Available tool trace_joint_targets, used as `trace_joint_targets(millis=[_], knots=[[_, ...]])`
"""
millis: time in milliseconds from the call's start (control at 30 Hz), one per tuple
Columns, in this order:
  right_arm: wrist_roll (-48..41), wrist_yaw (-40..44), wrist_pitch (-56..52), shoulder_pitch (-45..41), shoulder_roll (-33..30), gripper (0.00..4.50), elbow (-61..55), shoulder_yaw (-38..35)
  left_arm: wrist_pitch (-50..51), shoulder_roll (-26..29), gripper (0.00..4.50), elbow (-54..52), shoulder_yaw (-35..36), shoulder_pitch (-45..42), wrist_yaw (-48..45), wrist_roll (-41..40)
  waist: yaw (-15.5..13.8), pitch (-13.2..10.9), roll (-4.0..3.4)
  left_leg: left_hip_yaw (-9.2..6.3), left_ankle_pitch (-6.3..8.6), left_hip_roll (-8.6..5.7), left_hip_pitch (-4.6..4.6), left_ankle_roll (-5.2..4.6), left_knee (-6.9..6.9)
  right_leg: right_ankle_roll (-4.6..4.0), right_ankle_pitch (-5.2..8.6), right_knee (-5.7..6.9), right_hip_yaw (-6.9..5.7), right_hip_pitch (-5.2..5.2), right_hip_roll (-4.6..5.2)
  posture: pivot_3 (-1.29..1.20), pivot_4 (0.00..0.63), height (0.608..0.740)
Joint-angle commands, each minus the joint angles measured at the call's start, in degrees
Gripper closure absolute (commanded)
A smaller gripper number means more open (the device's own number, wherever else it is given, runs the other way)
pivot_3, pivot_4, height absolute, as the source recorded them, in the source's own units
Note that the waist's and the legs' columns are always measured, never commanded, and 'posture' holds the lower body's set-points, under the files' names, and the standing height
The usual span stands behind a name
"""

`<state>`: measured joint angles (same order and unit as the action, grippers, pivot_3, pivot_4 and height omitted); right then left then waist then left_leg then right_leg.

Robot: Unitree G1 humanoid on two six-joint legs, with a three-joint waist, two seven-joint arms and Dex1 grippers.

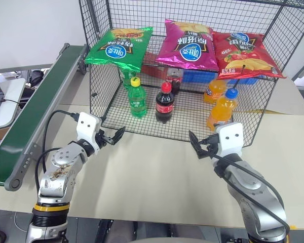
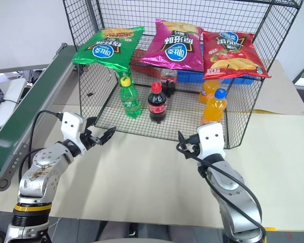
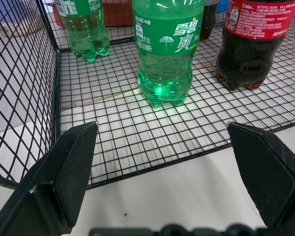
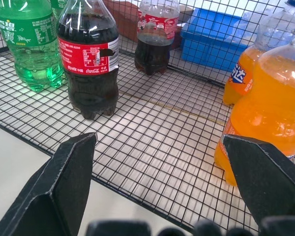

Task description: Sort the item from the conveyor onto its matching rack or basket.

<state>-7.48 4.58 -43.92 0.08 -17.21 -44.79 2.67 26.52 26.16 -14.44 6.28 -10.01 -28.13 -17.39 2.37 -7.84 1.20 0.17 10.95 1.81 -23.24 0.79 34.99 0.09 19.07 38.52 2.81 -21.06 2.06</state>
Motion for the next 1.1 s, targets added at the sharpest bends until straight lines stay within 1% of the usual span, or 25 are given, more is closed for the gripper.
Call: trace_joint_targets(millis=[33, 200, 967, 1100], knots=[[0.7, 0.3, 2.4, 0.5, 0.2, 0.0, -1.6, -0.3, -0.6, 0.5, 0.05, -2.2, 1.0, 0.9, -1.0, -1.2, 0.0, 0.0, 0.0, 0.0, 0.0, 0.0, 0.0, 0.0, 0.0, 0.0, 0.0, 0.0, 0.0, 0.0, 0.0, 0.0, 0.15, 0.74], [1.2, 0.7, 3.6, 1.5, 0.4, 0.0, -1.6, -0.4, -1.2, 0.6, 0.05, -3.3, 0.8, 2.6, -2.8, -2.0, 0.0, 0.0, 0.0, 0.0, 0.0, 0.01, 0.0, 0.0, -0.02, 0.0, 0.0, 0.0, 0.0, 0.0, 0.0, 0.0, 0.15, 0.74], [1.9, 1.3, 2.9, -0.6, 0.7, 0.0, -0.6, -0.5, -1.0, 0.1, 0.05, -1.2, 0.7, 0.1, -2.8, -1.7, 0.0, 0.0, 0.0, 0.01, 0.0, 0.0, 0.01, 0.0, 0.0, 0.0, 0.0, -0.01, 0.0, 0.01, 0.0, 0.0, 0.15, 0.74], [2.5, 1.4, 4.9, 1.1, 1.1, 0.0, 0.3, -0.3, -0.9, 0.1, 0.05, -0.6, 0.5, -0.5, -3.0, -1.6, 0.0, 0.0, 0.0, 0.0, 0.0, 0.0, 0.01, 0.0, 0.0, 0.0, 0.0, 0.0, 0.0, 0.01, 0.0, 0.0, 0.15, 0.74]])
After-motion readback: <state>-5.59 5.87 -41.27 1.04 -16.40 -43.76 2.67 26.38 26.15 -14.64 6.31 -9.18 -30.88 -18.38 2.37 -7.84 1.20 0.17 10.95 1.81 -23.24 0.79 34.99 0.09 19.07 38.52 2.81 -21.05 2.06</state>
